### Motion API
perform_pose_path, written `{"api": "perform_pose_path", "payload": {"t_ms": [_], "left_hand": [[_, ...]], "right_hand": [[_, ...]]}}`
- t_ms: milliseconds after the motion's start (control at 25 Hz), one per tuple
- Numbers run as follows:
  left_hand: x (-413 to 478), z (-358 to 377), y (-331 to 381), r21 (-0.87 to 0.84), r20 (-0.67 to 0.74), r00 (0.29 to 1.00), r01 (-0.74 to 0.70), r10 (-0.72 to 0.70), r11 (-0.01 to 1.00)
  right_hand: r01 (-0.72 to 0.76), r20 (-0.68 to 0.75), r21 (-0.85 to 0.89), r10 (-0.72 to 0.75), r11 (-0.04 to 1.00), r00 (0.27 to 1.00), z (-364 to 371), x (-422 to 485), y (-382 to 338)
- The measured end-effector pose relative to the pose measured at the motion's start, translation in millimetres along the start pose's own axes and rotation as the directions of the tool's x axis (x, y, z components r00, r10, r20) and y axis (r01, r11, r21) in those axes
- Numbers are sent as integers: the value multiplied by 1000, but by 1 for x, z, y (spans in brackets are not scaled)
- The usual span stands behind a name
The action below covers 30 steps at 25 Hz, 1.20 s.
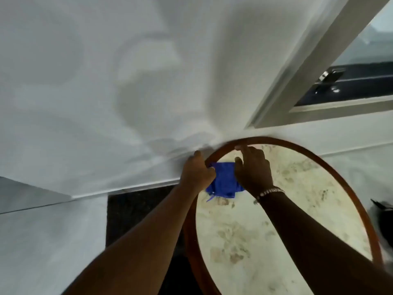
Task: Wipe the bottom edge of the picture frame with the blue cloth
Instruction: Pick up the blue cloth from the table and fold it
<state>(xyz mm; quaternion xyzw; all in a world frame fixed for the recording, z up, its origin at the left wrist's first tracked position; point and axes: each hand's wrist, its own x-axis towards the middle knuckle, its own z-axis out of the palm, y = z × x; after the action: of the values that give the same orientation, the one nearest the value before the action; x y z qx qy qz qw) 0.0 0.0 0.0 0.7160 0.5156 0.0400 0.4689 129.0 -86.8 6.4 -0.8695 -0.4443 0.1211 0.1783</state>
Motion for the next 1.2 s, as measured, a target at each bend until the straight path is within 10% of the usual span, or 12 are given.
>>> {"api": "perform_pose_path", "payload": {"t_ms": [360, 760, 1000, 1200], "left_hand": [[19, 76, -16, -445, -13, 967, 224, -256, 867], [-39, -98, 86, -699, -100, 983, -180, 155, 692], [-102, -235, 213, -421, -382, 799, -598, 464, 682], [-183, -348, 305, -108, -681, 426, -863, 596, 494]], "right_hand": [[-403, 85, 409, 405, 819, 910, 70, -5, 28], [49, -231, 863, 306, 503, 923, -89, 15, -101], [454, -553, 753, 84, 476, 829, -241, 26, -225], [737, -760, 578, -98, 351, 642, -378, 16, -331]]}}
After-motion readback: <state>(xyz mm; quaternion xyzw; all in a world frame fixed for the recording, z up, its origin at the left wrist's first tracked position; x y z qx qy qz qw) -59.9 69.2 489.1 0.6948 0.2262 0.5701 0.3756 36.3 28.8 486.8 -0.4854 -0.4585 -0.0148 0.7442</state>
